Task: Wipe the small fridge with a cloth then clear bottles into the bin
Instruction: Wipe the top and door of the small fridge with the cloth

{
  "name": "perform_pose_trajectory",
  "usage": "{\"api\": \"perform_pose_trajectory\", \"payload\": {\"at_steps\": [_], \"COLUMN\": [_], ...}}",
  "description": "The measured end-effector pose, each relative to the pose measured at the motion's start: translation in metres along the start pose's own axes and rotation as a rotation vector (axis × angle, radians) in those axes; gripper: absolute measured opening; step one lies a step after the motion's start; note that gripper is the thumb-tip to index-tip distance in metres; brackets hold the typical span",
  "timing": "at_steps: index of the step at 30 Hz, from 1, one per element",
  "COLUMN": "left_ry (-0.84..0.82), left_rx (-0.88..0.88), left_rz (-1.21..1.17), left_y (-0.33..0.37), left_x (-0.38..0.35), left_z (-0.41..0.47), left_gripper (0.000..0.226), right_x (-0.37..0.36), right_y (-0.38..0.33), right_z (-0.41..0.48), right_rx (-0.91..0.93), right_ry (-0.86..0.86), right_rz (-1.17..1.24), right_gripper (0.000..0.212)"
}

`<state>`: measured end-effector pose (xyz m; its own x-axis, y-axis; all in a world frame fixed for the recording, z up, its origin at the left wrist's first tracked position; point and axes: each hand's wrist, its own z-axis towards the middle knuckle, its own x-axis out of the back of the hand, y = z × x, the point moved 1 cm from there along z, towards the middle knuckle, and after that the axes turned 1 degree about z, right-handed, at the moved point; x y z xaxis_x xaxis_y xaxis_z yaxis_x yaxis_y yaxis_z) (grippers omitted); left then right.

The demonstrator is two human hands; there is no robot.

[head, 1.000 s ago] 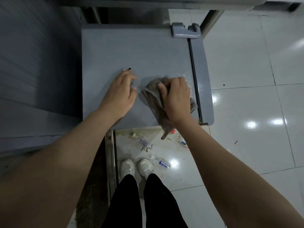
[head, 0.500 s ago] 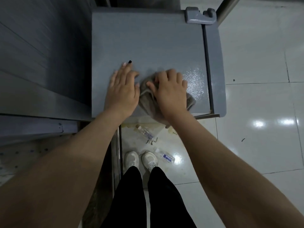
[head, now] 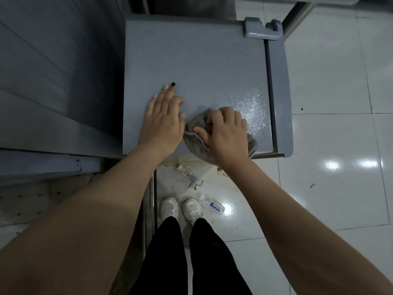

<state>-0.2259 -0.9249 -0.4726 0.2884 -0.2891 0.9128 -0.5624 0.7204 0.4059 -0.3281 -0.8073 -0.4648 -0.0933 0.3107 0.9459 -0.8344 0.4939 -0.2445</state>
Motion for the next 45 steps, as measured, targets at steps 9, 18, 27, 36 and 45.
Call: {"api": "perform_pose_trajectory", "payload": {"at_steps": [9,18,27,36,45], "left_ry": [0.0,-0.027,0.056,0.063,0.087], "left_rx": [0.014,0.04,0.23,0.191,0.18], "left_rz": [0.011,0.016,-0.001,0.104,0.157], "left_y": [0.002,0.004,0.039,0.035,0.034], "left_x": [-0.001,0.001,0.004,-0.015,-0.019], "left_z": [0.0,0.001,0.049,0.096,0.096], "left_gripper": [0.039,0.046,0.035,0.048,0.042], "right_x": [-0.002,0.003,-0.001,-0.012,-0.023], "right_y": [0.004,0.018,0.041,0.048,0.055], "right_z": [0.059,0.016,0.091,0.138,0.198], "right_rx": [-0.197,-0.07,-0.19,-0.239,-0.233], "right_ry": [-0.072,-0.008,-0.055,-0.003,0.013], "right_rz": [0.049,0.014,-0.038,-0.005,-0.018], "right_gripper": [0.046,0.046,0.045,0.043,0.041]}}
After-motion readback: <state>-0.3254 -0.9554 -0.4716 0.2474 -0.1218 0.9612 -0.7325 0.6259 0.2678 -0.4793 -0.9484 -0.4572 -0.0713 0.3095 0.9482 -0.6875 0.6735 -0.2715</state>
